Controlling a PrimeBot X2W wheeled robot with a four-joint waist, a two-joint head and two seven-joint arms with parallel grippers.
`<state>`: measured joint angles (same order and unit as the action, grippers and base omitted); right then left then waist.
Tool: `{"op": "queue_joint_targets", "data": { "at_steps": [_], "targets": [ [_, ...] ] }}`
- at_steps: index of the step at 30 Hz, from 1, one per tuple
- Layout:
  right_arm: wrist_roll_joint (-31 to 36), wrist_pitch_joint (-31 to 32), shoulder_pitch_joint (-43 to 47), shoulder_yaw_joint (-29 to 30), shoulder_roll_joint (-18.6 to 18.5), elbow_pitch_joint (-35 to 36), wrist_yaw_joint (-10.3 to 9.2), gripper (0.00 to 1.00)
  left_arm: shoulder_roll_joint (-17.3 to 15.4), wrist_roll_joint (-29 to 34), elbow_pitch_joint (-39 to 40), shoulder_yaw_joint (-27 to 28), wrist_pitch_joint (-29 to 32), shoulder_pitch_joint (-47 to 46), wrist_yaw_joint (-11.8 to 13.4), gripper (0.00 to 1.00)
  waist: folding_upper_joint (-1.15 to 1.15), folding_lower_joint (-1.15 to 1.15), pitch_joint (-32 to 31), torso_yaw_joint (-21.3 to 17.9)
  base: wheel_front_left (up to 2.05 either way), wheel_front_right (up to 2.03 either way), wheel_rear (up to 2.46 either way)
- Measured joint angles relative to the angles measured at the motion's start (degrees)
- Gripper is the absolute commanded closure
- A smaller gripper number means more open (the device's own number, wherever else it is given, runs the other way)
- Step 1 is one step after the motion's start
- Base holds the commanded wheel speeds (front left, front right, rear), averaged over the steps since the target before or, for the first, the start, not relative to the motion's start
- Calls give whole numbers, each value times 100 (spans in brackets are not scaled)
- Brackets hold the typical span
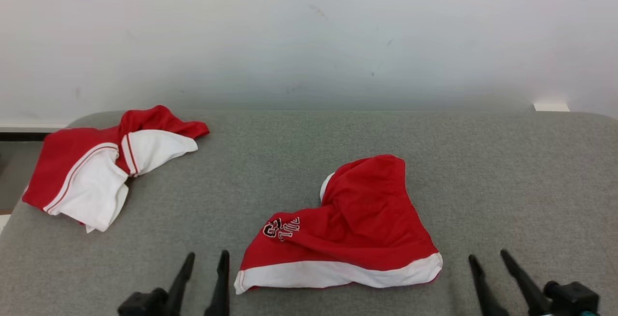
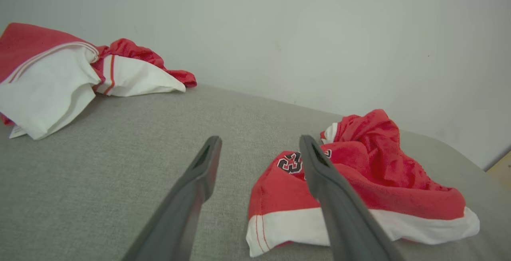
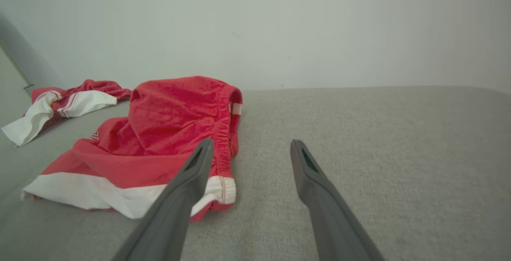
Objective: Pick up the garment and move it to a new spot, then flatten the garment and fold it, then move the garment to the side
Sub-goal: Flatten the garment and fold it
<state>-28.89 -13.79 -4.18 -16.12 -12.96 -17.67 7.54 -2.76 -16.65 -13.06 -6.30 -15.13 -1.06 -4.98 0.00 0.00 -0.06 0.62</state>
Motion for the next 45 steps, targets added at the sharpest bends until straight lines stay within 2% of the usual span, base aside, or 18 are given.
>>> {"op": "queue_joint_targets", "data": {
  "at_steps": [4,10,16,27,28,29,30,31,32,40,45],
  "targets": [
    [-398,375,-328,-694,-104,-613,0,0,1,-172,-861,-350,1,-139,-79,0,0,0,-17,47,0,0,0],
    [-1002,468,-881,-1395,-154,-1319,0,0,1,-388,-1779,-746,261,-506,-181,0,0,0,7,111,0,0,0],
    [-1451,361,-1360,-1870,-168,-1905,0,0,1,-616,-2377,-980,342,-901,-212,0,0,0,106,185,0,0,0],
    [-2191,260,-1976,-2840,-133,-2477,0,0,0,-878,-3049,-1354,198,-1518,-249,0,0,0,354,215,0,0,0],
    [-2248,250,-2008,-2933,-127,-2498,0,19,-1,-929,-3091,-1430,197,-1556,-252,30,0,0,367,223,0,0,0],
    [-2310,213,-2043,-3011,-127,-2512,0,54,-2,-970,-3117,-1497,192,-1584,-252,62,0,0,380,228,0,0,0],
    [-2354,191,-2075,-3088,-132,-2523,0,68,-2,-992,-3140,-1569,186,-1622,-252,100,0,0,389,235,0,0,0],
    [-2402,144,-2104,-3154,-136,-2535,0,87,-2,-1023,-3160,-1628,180,-1650,-252,100,0,1,392,239,0,0,0],
    [-2444,104,-2130,-3206,-143,-2543,0,100,-4,-1040,-3179,-1669,155,-1666,-252,100,0,0,389,242,0,0,0],
    [-2717,-101,-2162,-3277,-323,-2287,0,100,-160,-1212,-3054,-1773,36,-1659,-255,100,0,0,210,246,0,0,0],
    [-2917,-124,-2103,-2937,-422,-1660,0,100,-309,-1074,-2605,-1844,12,-1673,-255,100,0,0,122,239,0,0,0]
  ]
}}
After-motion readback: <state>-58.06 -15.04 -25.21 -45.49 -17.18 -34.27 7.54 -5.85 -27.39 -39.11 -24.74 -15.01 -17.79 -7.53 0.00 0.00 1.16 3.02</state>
